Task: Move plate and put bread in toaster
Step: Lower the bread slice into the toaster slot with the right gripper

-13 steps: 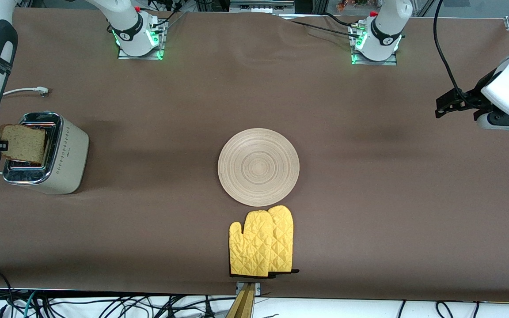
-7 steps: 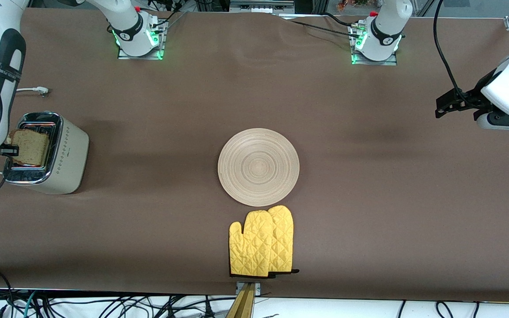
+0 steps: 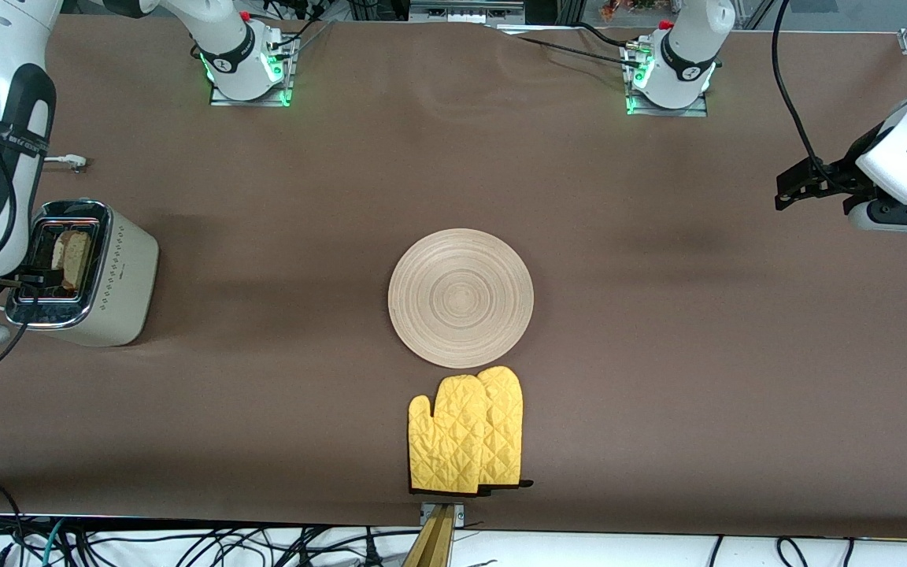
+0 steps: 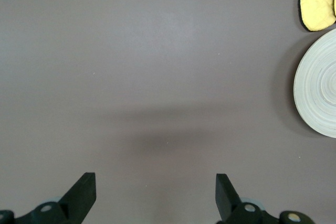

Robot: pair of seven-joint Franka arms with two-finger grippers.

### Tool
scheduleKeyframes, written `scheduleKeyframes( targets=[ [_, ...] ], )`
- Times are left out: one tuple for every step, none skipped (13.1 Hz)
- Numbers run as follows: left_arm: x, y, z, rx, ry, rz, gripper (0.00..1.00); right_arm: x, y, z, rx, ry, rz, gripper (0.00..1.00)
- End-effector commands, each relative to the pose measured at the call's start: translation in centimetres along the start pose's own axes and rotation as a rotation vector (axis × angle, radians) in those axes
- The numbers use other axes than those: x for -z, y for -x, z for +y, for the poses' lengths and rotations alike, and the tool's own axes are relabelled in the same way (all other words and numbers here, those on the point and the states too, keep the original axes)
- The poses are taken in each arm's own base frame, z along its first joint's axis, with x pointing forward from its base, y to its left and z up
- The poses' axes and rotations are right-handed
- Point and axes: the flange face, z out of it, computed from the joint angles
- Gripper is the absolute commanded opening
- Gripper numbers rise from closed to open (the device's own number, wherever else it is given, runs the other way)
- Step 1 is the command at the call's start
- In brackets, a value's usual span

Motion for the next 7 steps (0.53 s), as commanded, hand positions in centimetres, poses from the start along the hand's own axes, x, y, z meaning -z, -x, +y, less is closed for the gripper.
scheduleKeyframes(
  targets=[
    [0.4, -0.1, -0.1, -0.01, -0.01, -0.007, 1.0, 1.8, 0.6, -0.4, 0.006, -0.063, 0.047, 1.0],
    [0.4, -0.1, -0.1, -0.013, -0.013, -0.006, 1.0, 2.5, 0.8, -1.0, 0.015, -0.09, 0.066, 1.0],
    [0.5, -0.1, -0.2, -0.013, -0.013, -0.001, 1.0, 3.4, 0.8, -1.9, 0.029, -0.097, 0.083, 1.0],
    [0.5, -0.1, -0.2, -0.014, -0.015, -0.001, 1.0, 4.2, 0.8, -2.8, 0.047, -0.1, 0.092, 1.0],
    [0.5, -0.1, -0.2, -0.014, -0.015, 0.0, 1.0, 4.8, 0.9, -3.8, 0.064, -0.111, 0.103, 1.0],
    [0.5, -0.1, -0.2, -0.014, -0.015, 0.002, 1.0, 5.8, 1.4, -4.6, 0.08, -0.127, 0.12, 1.0],
    [0.5, -0.1, -0.2, -0.015, -0.013, 0.003, 1.0, 6.6, 1.7, -5.7, 0.099, -0.13, 0.134, 1.0]
  ],
)
